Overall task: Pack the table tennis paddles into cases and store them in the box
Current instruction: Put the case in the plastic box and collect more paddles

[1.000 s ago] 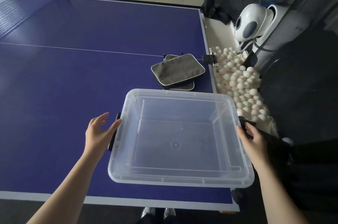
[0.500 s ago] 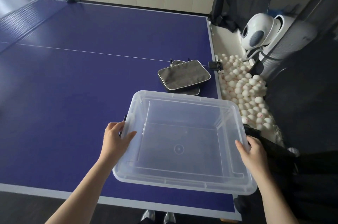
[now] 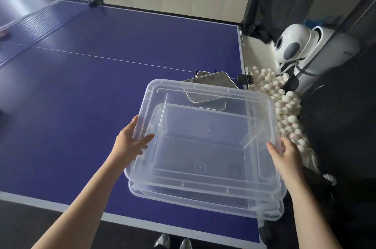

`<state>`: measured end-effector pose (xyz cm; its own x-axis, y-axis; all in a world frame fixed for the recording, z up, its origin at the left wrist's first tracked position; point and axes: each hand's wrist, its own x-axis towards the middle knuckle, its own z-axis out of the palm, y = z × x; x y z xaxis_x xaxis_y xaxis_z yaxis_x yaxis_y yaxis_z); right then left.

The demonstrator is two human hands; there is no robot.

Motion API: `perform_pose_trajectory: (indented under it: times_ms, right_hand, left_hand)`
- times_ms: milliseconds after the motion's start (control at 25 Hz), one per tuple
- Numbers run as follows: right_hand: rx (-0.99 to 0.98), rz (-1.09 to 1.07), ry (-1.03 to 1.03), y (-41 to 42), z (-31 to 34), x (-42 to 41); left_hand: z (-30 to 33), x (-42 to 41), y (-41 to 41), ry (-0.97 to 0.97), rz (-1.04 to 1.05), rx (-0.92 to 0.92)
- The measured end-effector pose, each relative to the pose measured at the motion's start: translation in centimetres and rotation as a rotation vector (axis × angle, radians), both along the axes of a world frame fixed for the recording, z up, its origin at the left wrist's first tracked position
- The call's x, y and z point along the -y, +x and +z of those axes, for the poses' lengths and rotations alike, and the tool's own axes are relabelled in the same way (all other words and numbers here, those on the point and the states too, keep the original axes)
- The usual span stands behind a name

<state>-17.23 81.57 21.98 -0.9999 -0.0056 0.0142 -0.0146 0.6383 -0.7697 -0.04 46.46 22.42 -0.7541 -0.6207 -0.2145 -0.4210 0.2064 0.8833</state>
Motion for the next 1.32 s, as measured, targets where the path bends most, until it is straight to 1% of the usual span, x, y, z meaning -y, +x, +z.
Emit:
perform_pose_trajectory:
  times_ms: [40,120,240,320,520,720,840,960,1080,1200,1320]
  right_hand:
    - [0.022,-0.005,-0.003,-0.4,0.3,0.5]
    - [0.084,0.006,-0.03,-0.9,0.8,1.8]
    - [0.136,0.05,-0.167,-1.7,1.1,4.0]
    - [0.133,0.054,-0.208,-2.3,1.1,5.3]
    - [0.149,0.082,-0.332,-3.2,1.5,9.2]
    - [0.196,0.07,-0.419,-3.5,2.0,14.4]
    - [0.195,0.034,-0.418,-3.3,2.0,19.3]
    - [0.183,-0.015,-0.405,-2.8,1.6,25.6]
    - [0.17,-0.053,-0.359,-2.3,0.4,32.9]
    - [0.202,-0.031,-0.311,-2.4,-0.8,38.5]
    - [0.254,-0.001,-0.223,-2.7,-2.3,41.7]
  left_hand:
    - [0.4,0.3,0.1,0.035,0.006,-0.025]
    - [0.9,1.0,0.5,0.037,0.024,-0.085]
    - [1.6,2.2,1.5,0.062,0.069,-0.172]
    - [2.0,3.1,1.9,0.098,0.107,-0.213]
    - [3.2,6.3,2.1,0.164,0.17,-0.254]
    - [4.0,11.9,2.1,0.332,0.214,-0.292]
    - [3.2,17.0,2.3,0.367,0.188,-0.276]
    - [1.9,23.1,1.9,0.343,0.2,-0.27]
    - [0.7,30.9,1.2,0.305,0.198,-0.21]
    - [-0.6,37.6,0.1,0.296,0.194,-0.149]
    - [-2.3,41.5,-1.6,0.261,0.186,-0.119]
